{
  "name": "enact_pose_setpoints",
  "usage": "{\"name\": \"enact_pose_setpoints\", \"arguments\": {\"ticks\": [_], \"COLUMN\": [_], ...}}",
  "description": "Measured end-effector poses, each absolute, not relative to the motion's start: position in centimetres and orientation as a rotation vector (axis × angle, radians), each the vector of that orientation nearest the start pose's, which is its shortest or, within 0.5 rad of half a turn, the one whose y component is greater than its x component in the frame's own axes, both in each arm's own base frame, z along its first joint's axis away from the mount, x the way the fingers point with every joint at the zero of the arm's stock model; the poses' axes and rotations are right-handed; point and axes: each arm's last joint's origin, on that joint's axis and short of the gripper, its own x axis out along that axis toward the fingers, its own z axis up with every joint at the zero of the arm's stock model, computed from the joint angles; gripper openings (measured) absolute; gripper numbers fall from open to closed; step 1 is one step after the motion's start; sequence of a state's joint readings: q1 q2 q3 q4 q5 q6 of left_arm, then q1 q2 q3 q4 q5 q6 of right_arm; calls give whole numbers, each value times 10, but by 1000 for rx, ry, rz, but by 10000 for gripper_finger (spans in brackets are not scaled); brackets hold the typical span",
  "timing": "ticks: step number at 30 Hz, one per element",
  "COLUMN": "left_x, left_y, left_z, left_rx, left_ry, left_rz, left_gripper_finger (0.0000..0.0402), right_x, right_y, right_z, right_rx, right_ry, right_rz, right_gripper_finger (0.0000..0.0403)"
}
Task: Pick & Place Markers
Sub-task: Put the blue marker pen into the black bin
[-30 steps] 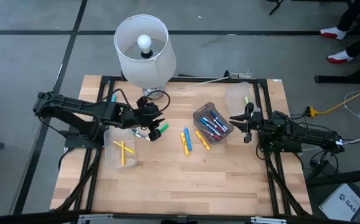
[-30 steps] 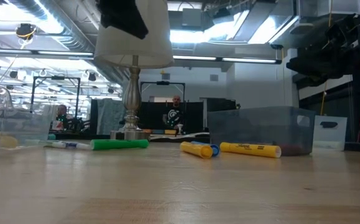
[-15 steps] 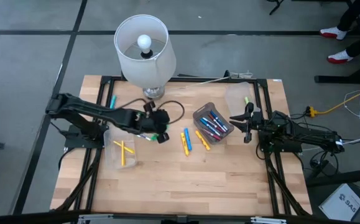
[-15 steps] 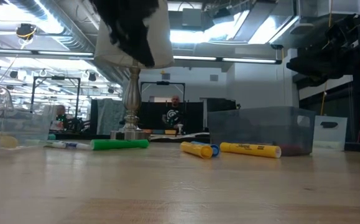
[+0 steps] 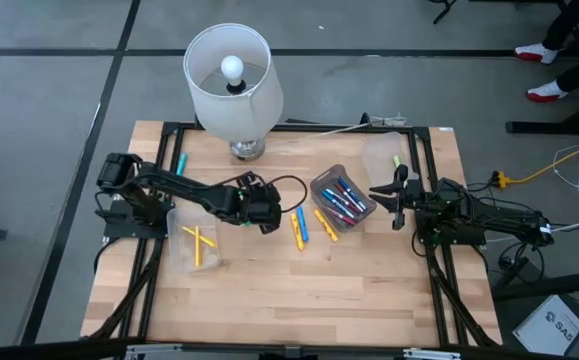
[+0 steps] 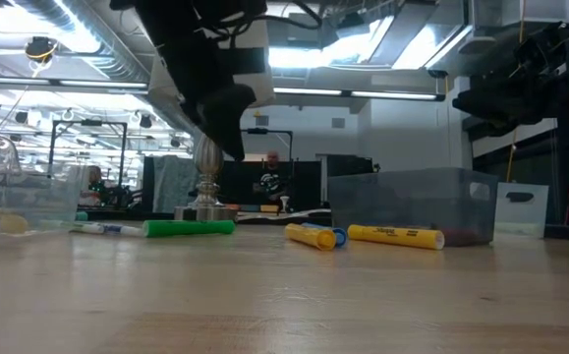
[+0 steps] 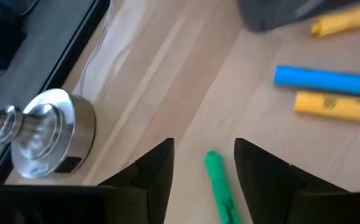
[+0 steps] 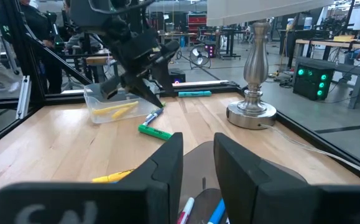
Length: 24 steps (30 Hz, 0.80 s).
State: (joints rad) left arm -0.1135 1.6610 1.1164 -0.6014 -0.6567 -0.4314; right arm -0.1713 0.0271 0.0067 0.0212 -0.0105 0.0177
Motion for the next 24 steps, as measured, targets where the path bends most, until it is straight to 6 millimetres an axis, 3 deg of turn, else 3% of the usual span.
{"name": "enact_pose_setpoints", "arguments": {"ticks": [7, 10, 14, 20, 24], "left_x": [327, 325, 314, 289, 282], "left_y": [-25, -25, -23, -25, -25], "left_z": [208, 207, 202, 196, 196], "left_rx": [125, 91, 148, 197, 216], "left_ry": [1002, 1020, 1151, 1456, 1535], "left_rz": [437, 436, 420, 259, 246], "left_gripper_finger": [175, 175, 175, 175, 175], "right_x": [98, 98, 98, 98, 98], "right_y": [-17, -17, -17, -17, -17], "right_z": [166, 166, 166, 166, 166], "right_rx": [18, 18, 18, 18, 18], "right_ry": [-2, -2, -2, -2, -2], "right_rz": [-161, -161, -161, -161, -160], "right_gripper_finger": [91, 91, 91, 91, 90]}}
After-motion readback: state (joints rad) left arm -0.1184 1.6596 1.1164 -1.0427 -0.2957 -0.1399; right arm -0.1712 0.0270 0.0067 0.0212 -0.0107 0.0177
